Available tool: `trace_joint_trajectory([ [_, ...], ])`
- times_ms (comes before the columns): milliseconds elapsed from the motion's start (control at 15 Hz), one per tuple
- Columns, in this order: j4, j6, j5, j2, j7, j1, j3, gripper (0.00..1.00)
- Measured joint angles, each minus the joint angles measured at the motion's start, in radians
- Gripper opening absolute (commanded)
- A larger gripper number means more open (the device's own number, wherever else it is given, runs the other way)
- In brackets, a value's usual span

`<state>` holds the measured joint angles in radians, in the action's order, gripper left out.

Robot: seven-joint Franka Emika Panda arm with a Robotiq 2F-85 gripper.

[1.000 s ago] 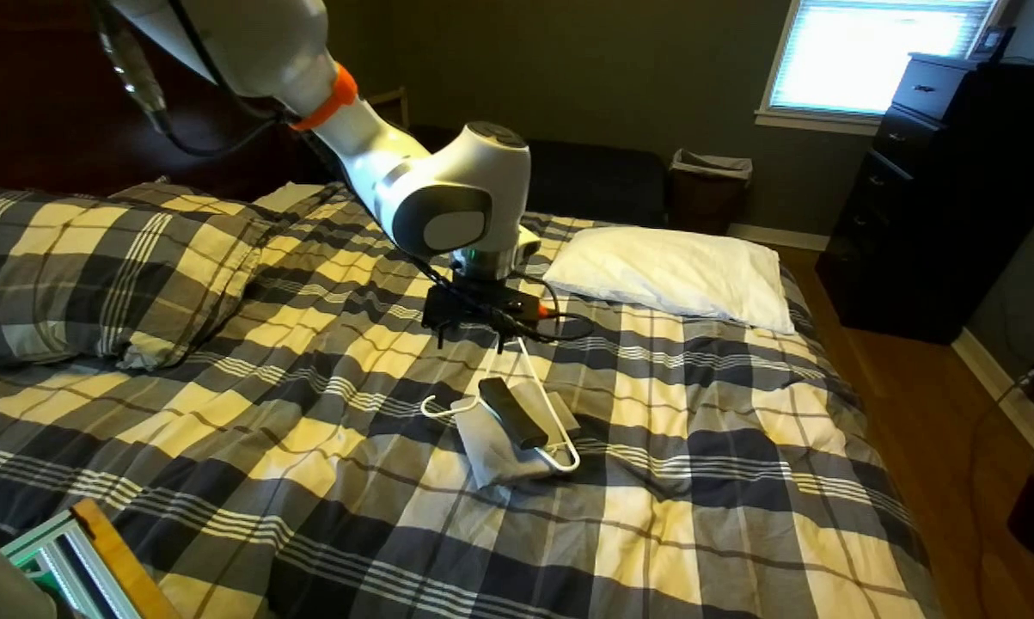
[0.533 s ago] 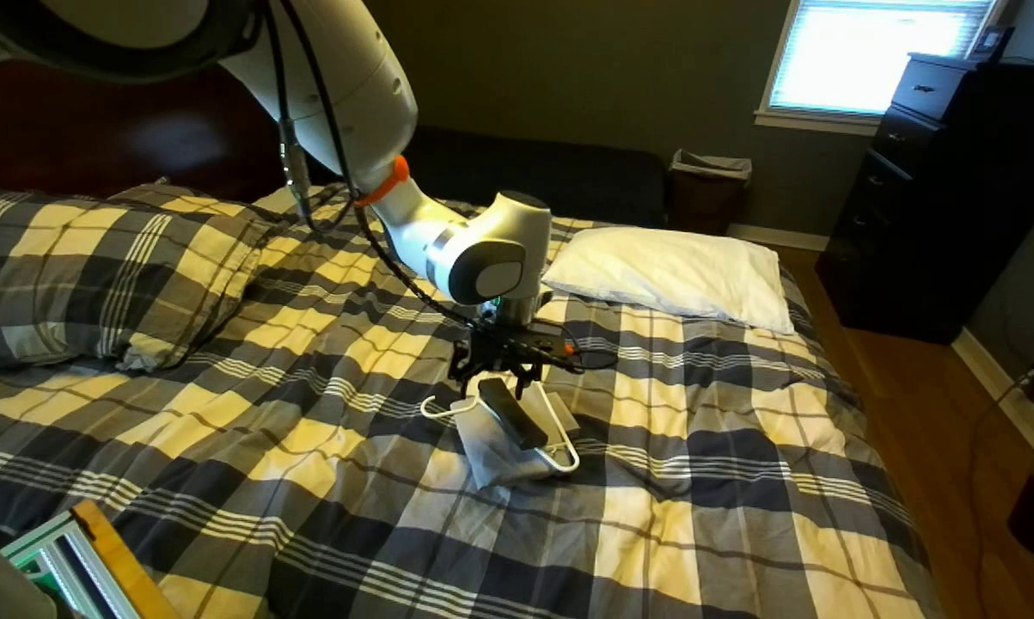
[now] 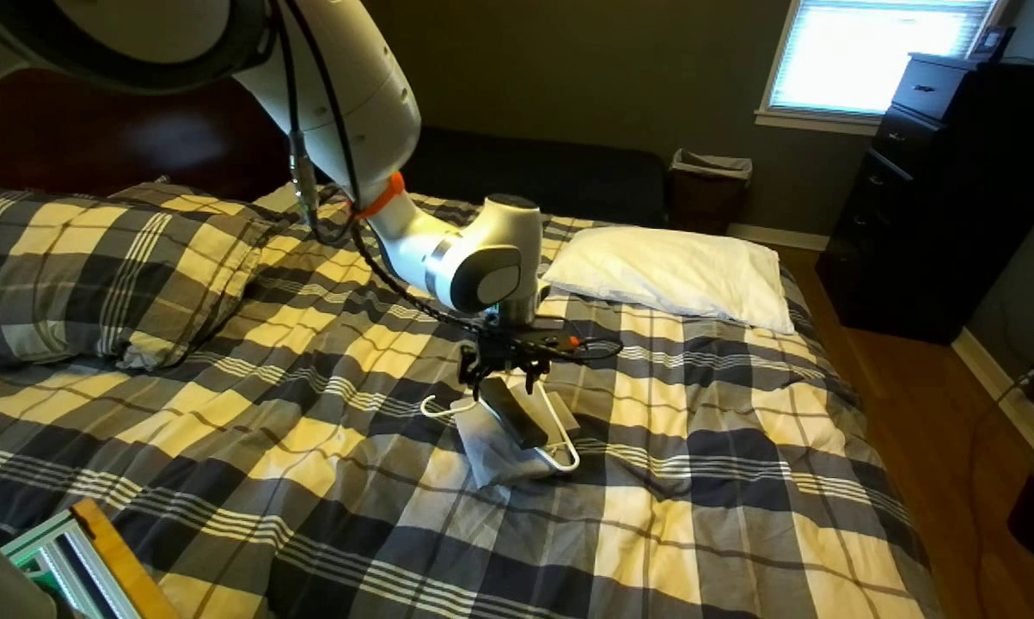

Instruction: Shift the coat hanger and the remote to the left

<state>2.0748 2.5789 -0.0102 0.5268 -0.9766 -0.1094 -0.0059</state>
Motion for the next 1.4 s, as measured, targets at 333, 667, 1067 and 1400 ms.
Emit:
trace_joint_trajectory([
  [333, -0.014, 0.083, -0.014, 0.103, 0.0, -0.02, 0.023, 0.95],
  [667, -0.03, 0.174, -0.027, 0.123, 0.001, -0.028, 0.031, 1.0],
  [1067, -0.041, 0.194, -0.032, 0.125, -0.005, -0.071, 0.1, 0.84],
  [1400, -0.064, 0.179, -0.032, 0.16, -0.005, -0.104, 0.131, 0.87],
])
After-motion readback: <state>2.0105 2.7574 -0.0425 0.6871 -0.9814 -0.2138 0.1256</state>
